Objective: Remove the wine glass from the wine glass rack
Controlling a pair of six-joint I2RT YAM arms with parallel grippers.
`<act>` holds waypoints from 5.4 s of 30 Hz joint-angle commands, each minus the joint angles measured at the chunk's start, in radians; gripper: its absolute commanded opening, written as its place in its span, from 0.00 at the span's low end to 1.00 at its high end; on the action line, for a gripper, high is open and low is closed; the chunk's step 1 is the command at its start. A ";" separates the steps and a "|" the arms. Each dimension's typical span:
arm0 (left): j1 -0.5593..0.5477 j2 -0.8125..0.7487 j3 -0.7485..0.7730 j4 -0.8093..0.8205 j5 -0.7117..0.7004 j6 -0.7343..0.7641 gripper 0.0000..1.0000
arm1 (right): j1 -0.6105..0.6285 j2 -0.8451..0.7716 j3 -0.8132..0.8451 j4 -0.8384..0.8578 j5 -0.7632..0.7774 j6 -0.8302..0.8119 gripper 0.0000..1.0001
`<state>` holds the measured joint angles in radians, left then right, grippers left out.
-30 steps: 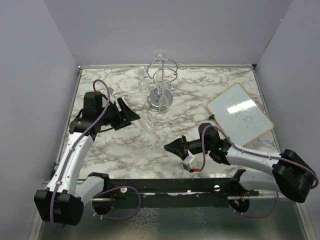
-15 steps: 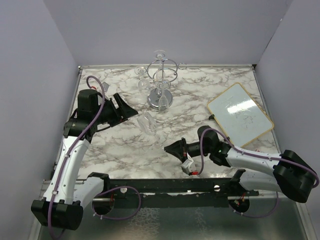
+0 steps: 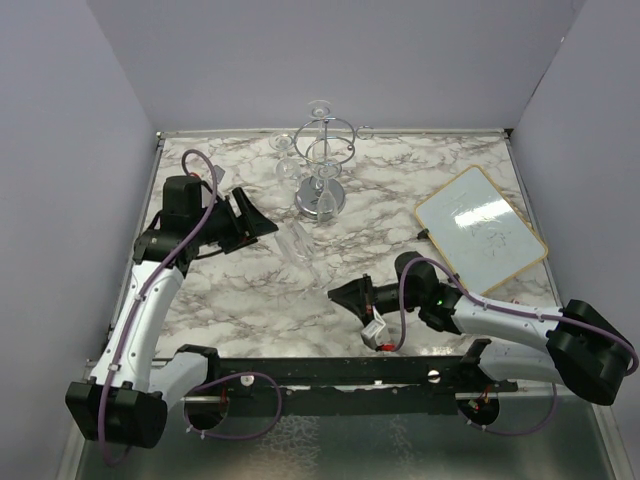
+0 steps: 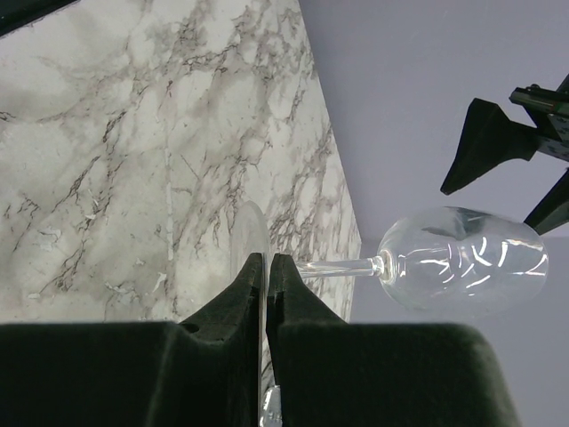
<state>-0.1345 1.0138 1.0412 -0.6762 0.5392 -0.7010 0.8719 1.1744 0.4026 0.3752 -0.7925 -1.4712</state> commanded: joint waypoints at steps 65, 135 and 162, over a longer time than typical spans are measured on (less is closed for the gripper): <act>-0.005 0.012 0.097 -0.251 -0.218 0.314 0.00 | 0.102 0.276 0.203 0.096 0.317 -0.372 1.00; 0.313 0.845 0.871 -0.176 -0.874 0.408 0.57 | -0.379 -0.152 0.492 -0.605 0.713 1.766 0.99; 0.281 0.295 0.451 0.171 -0.245 0.306 0.87 | -0.379 -0.143 0.480 -0.557 0.571 1.976 1.00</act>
<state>0.1680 1.4322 1.6489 -0.7010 -0.0113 -0.3370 0.4957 1.0252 0.8833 -0.2264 -0.1791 0.4072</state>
